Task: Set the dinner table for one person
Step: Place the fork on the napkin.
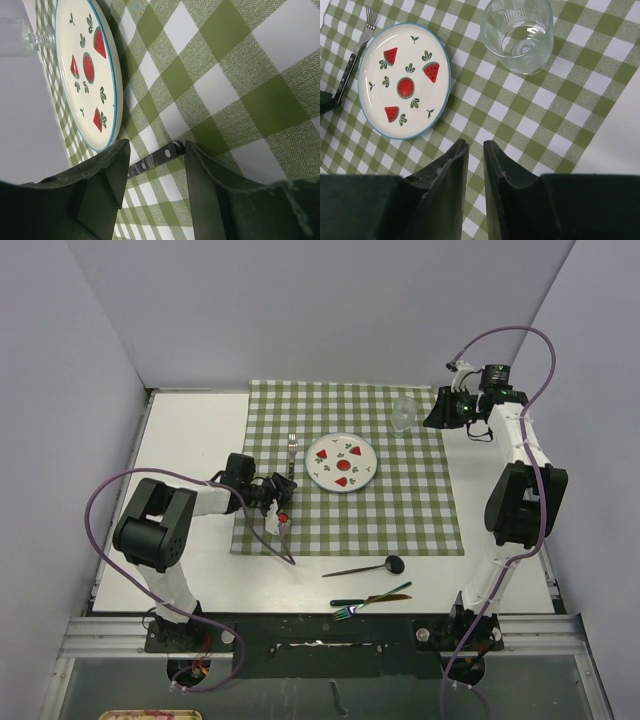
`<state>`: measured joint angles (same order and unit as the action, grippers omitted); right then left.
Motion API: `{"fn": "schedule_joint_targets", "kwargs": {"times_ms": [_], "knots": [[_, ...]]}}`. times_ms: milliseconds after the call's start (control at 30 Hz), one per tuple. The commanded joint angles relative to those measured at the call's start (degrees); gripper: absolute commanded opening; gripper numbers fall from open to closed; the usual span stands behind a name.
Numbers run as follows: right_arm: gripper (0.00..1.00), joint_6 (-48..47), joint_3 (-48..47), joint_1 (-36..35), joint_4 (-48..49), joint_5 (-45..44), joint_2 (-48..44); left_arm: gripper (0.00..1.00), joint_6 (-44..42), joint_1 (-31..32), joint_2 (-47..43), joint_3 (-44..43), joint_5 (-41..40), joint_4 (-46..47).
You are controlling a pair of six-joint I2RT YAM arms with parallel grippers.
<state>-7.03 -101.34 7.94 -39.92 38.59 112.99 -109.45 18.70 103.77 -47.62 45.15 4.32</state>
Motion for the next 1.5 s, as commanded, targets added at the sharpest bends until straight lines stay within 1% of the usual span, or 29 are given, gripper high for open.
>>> {"fn": "schedule_joint_targets", "kwargs": {"times_ms": [0,633,900,1067,1167,1200,1267,1367,1467], "knots": [[0.2,-0.3,-1.9,0.1,1.7,1.7,-3.4,0.46,-1.5,0.0,-4.2,-1.2,1.0,-2.3],[0.2,-0.5,-0.7,0.0,1.5,1.8,-4.9,0.46,-3.4,0.0,-6.8,1.1,0.1,-4.5],[0.2,-0.5,-0.6,-0.1,1.5,1.9,-4.7,0.45,-4.4,0.1,-5.8,1.3,-0.1,-4.8],[0.2,-0.8,-0.9,-0.2,1.6,1.6,-4.1,0.45,-3.0,0.0,-5.3,0.8,-0.1,-3.4],[0.21,-1.0,-1.0,-0.2,1.5,1.9,-3.8,0.45,0.7,0.2,-5.5,0.6,-0.9,0.8],[0.2,-1.2,-1.1,-0.2,1.3,2.1,-3.7,0.45,3.5,0.7,-5.6,0.0,-1.9,2.2],[0.2,-1.6,-1.4,-0.3,0.8,2.8,-3.5,0.45,13.4,2.4,-5.6,-3.5,-6.9,2.8],[0.21,-2.4,-2.0,-0.8,-0.7,4.8,-3.2,0.45,28.2,4.4,-4.5,-14.7,-16.9,-6.0],[0.2,-4.8,-1.9,-1.5,-1.9,5.0,-3.8,0.45,38.6,5.0,-3.8,-24.5,-22.1,-15.1]]}}
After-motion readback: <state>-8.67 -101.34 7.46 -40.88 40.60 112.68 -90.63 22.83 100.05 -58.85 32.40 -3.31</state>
